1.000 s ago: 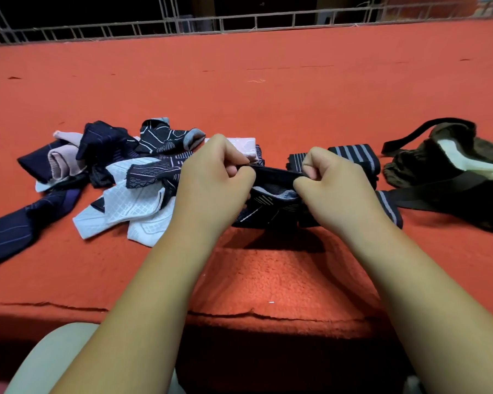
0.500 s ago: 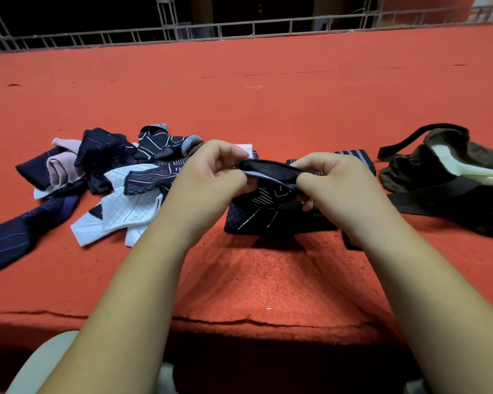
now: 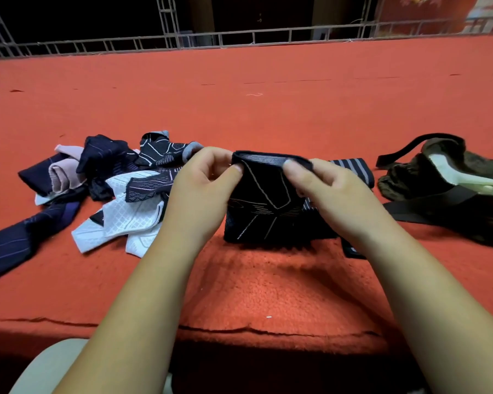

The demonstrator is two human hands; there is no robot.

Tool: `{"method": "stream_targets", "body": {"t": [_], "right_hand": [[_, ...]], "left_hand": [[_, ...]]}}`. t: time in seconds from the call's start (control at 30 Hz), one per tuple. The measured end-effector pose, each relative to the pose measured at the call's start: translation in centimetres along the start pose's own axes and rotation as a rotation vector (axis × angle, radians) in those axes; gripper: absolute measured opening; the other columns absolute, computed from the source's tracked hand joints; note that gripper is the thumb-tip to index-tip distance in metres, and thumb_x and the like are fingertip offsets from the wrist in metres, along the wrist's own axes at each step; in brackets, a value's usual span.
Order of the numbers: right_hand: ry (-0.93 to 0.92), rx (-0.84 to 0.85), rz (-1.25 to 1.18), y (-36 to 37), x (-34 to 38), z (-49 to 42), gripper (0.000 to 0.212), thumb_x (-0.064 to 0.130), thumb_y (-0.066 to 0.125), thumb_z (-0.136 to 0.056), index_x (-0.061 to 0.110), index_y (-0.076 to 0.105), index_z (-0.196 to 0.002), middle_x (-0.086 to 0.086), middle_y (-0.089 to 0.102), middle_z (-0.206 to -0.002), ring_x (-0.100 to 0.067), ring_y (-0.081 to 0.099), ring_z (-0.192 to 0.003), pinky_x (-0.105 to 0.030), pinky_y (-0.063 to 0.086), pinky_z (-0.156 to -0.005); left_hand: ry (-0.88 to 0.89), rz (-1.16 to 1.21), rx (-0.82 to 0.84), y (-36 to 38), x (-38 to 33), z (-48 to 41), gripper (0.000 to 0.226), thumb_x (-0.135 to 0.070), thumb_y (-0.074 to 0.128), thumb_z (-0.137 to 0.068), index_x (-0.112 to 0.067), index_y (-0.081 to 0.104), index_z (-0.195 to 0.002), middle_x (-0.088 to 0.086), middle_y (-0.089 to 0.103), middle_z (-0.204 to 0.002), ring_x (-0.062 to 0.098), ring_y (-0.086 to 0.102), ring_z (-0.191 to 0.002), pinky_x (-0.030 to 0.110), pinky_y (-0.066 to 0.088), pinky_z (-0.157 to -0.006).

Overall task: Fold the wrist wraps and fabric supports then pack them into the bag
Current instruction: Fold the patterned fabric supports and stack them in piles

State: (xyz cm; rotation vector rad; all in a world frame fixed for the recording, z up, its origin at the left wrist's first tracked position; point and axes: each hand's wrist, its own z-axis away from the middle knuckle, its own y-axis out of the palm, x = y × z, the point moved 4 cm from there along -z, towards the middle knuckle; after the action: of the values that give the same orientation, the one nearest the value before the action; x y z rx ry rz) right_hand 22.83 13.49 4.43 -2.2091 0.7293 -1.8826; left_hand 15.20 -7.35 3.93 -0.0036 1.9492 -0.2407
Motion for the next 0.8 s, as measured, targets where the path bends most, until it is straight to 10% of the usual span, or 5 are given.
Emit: {"method": "stream_targets", "body": {"t": [0.17, 0.37, 0.57, 0.7, 0.8], "right_hand": [[-0.035, -0.081, -0.142, 0.4, -0.6, -0.5, 0.016, 0.036, 0.071, -0.102, 0.027, 0.082, -0.109, 0.012, 0.083, -0.101, -0.006, 0.077, -0.100, -0.029, 0.058, -0.089], [-0.016, -0.180, -0.353, 0.0, -1.0, -0.9, 0.043, 0.051, 0.071, -0.100, 0.010, 0.080, -0.109, -0.014, 0.082, -0.103, -0.024, 0.077, -0.099, -0.055, 0.060, -0.096], [0.040, -0.105, -0.438, 0.1, -1.3, -1.0, 0.039, 0.052, 0.069, -0.101, 0.017, 0.082, -0.113, -0.001, 0.083, -0.106, -0.023, 0.080, -0.103, -0.042, 0.061, -0.093], [0.109, 0.043, -0.374, 0.6, -2.6, -1.6, 0.030, 0.038, 0.068, -0.102, 0.012, 0.079, -0.112, -0.007, 0.083, -0.107, -0.024, 0.077, -0.094, -0.042, 0.057, -0.083], [0.117, 0.108, -0.348, 1.1, -3.4, -1.8, 0.022, 0.022, 0.068, -0.102, 0.004, 0.075, -0.114, -0.018, 0.080, -0.111, -0.027, 0.071, -0.090, -0.041, 0.056, -0.076]], "left_hand": [[-0.018, 0.099, -0.074, -0.4, 0.0, -0.2, 0.009, -0.025, 0.070, -0.098, -0.023, 0.077, -0.103, 0.008, 0.078, -0.102, 0.014, 0.068, -0.090, 0.046, 0.056, -0.083], [-0.149, 0.124, 0.156, -0.2, -0.7, 0.3, 0.018, -0.028, 0.069, -0.104, -0.015, 0.079, -0.111, 0.012, 0.080, -0.109, 0.020, 0.074, -0.091, 0.043, 0.060, -0.082], [-0.252, 0.181, 0.179, 0.1, 0.4, 0.5, 0.013, -0.011, 0.069, -0.101, -0.010, 0.079, -0.109, 0.015, 0.081, -0.101, 0.023, 0.072, -0.081, 0.030, 0.059, -0.060], [-0.320, 0.354, 0.081, 0.6, 1.1, 0.3, 0.015, -0.007, 0.070, -0.099, -0.006, 0.079, -0.111, 0.023, 0.079, -0.108, 0.035, 0.075, -0.096, 0.045, 0.062, -0.090], [-0.364, 0.406, 0.055, 0.4, 1.4, 0.3, 0.016, -0.005, 0.069, -0.100, -0.002, 0.076, -0.114, 0.024, 0.079, -0.108, 0.031, 0.075, -0.090, 0.039, 0.066, -0.078]]}}
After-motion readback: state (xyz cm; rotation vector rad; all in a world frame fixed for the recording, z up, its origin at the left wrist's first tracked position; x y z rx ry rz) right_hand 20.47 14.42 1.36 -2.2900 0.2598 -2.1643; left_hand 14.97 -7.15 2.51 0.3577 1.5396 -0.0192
